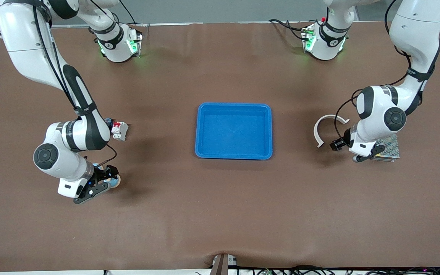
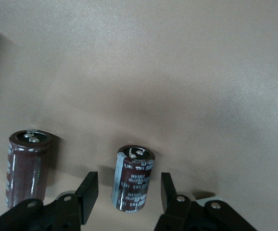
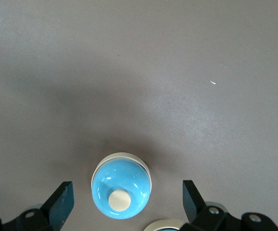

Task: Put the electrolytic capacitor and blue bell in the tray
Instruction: 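Grasp the blue bell with the right gripper while the left gripper grasps the capacitor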

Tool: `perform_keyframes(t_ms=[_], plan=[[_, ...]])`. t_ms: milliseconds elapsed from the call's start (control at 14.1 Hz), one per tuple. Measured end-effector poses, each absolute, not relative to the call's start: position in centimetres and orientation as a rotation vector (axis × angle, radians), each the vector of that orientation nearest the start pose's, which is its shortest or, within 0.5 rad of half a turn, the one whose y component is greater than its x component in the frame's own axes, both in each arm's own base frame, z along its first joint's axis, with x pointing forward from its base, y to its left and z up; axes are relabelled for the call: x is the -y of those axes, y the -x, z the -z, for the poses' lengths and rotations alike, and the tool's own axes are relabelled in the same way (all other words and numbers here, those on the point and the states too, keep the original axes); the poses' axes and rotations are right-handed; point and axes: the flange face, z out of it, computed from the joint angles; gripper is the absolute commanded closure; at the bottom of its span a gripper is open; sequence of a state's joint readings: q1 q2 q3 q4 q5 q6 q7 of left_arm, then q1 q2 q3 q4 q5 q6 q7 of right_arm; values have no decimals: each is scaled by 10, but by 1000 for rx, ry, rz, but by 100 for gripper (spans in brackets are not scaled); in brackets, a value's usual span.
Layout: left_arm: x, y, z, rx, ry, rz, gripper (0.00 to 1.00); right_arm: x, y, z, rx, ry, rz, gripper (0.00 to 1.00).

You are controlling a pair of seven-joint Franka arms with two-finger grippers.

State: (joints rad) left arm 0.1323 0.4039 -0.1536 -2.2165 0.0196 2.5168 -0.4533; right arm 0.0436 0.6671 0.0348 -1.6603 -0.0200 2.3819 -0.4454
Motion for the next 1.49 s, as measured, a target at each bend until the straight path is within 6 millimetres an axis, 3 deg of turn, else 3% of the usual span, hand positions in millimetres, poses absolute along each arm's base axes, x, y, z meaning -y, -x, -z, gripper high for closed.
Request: perform_keyframes(t_ms=[283, 496, 637, 921, 1062, 1204, 1275, 1416, 1487], plan=[[15, -540, -184, 664, 3092, -175, 100, -51, -680, -209, 840, 3031, 114, 0], [16, -542, -186, 661, 3094, -168, 100, -52, -673, -196, 853, 3027, 116, 0], [19, -551, -197, 651, 3097, -165, 100, -52, -672, -192, 870, 3023, 122, 0], [34, -583, -264, 600, 3091, -220, 100, -51, -672, -184, 885, 3019, 124, 0], [58, -588, -292, 537, 3113, -200, 100, -50, -672, -181, 885, 3021, 131, 0], [94, -584, -306, 474, 3136, -188, 100, -49, -672, -178, 885, 3022, 137, 0], [114, -579, -311, 462, 3139, -203, 100, -49, -672, -177, 884, 3022, 138, 6], [158, -567, -317, 444, 3146, -226, 100, -49, -672, -176, 884, 3022, 139, 36], [179, -560, -318, 425, 3151, -235, 100, -49, -672, -176, 884, 3022, 140, 44]])
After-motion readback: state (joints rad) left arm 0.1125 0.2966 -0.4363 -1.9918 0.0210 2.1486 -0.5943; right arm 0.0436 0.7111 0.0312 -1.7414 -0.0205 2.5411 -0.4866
